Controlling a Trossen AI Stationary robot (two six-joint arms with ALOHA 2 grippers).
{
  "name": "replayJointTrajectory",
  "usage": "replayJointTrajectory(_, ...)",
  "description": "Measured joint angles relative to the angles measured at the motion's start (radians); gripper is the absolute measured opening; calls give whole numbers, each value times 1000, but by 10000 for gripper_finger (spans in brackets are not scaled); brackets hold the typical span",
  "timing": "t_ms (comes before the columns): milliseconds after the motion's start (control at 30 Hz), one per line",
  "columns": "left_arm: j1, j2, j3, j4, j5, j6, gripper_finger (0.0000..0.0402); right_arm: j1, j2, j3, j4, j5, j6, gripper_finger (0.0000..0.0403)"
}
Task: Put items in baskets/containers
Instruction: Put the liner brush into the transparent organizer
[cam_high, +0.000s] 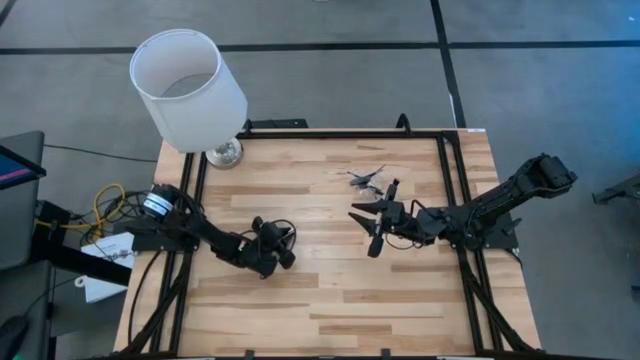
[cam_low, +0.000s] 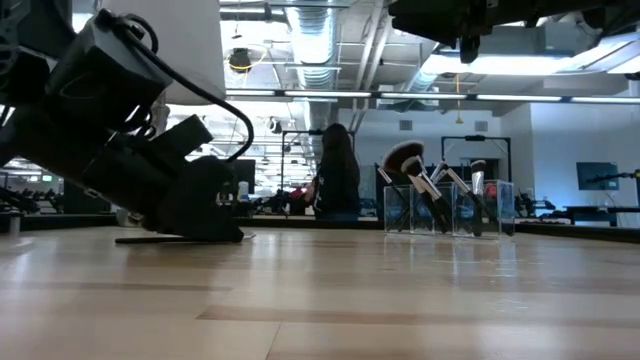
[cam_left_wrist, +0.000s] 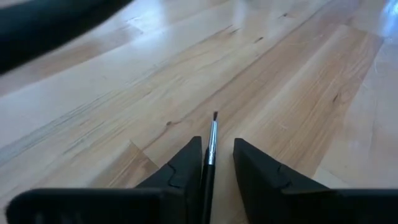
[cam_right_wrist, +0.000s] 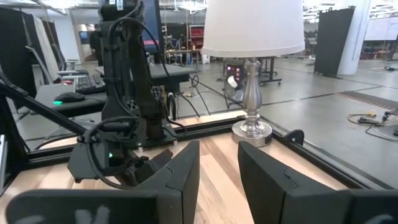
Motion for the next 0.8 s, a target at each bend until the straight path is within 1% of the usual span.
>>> replayJointTrajectory(67, 10, 0, 0, 2, 9, -1, 88, 0, 0, 0, 0, 0, 0, 102)
replayJointTrajectory(133, 22, 0, -1, 2, 15, -1, 72, 0, 0, 0, 0, 0, 0, 102)
replayJointTrajectory(233, 28, 0, -2, 13, 23, -6, 25, 0, 0, 0, -1, 0, 0, 102)
replayJointTrajectory(267, 28, 0, -3, 18, 23, -8, 16, 0, 0, 0, -2, 0, 0, 102)
replayJointTrajectory(367, 28, 1, -8, 53, 23, -4, 15, 0, 0, 0, -21, -1, 11, 102)
replayJointTrajectory(467, 26, -22, -11, 72, 37, 31, 12, 0, 6, 1, -19, -7, 15, 103)
replayJointTrajectory(533, 31, -67, -13, 86, 69, 67, 12, 0, 13, 1, -17, -39, 16, 106)
replayJointTrajectory(600, 34, -127, -15, 99, 139, 115, 12, -4, 22, 1, 6, -83, 23, 113)
replayJointTrajectory(667, 33, -206, -11, 137, 137, 173, 12, -10, 41, 2, 34, -119, 35, 124)
replayJointTrajectory(800, 35, -339, -12, 235, 111, 345, 12, -32, 112, 2, 126, -178, 45, 156)
